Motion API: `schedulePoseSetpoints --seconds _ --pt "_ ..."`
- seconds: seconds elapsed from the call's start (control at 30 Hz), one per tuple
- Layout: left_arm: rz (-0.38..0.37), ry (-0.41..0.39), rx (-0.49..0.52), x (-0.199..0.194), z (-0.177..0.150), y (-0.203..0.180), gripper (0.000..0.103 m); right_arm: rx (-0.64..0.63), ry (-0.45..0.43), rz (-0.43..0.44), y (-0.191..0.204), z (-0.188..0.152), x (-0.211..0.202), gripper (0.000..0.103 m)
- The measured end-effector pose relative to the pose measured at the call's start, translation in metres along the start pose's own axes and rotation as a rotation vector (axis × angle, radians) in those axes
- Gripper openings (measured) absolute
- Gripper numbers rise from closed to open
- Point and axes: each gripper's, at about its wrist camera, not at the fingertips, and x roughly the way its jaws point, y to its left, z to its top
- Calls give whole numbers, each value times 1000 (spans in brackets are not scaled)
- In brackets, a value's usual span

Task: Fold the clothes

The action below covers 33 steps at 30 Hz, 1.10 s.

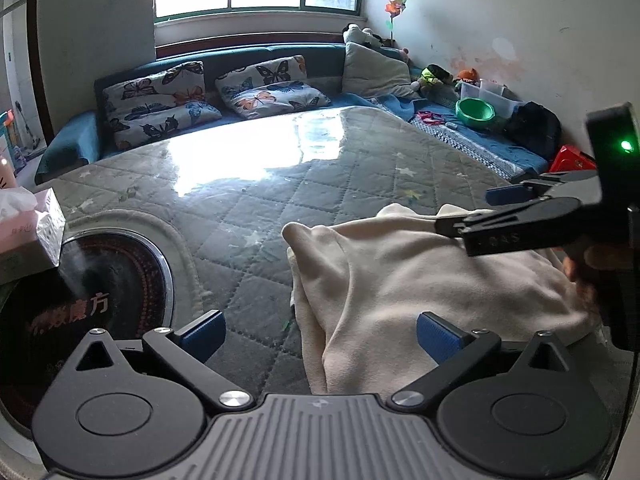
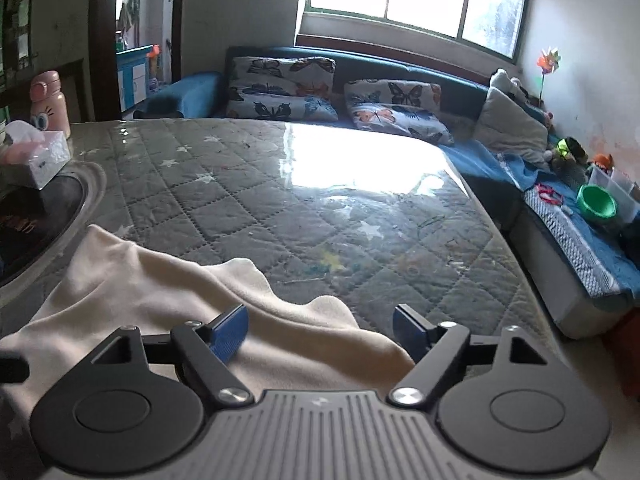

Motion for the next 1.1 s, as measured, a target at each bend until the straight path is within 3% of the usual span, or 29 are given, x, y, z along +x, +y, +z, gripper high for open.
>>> schedulePoseSetpoints --seconds 0.37,0.63,0.9,1.1 --pt "-3 40 -1 8 -7 0 103 92 4 -14 -11 -3 11 87" --pt "10 52 -23 8 -8 4 103 124 -17 -79 -34 -3 1 87" --pt "10 53 -23 7 -9 2 103 155 20 -125 -46 -10 15 87" --pt "8 43 -29 5 -9 4 103 107 -34 -74 -26 -1 -5 92"
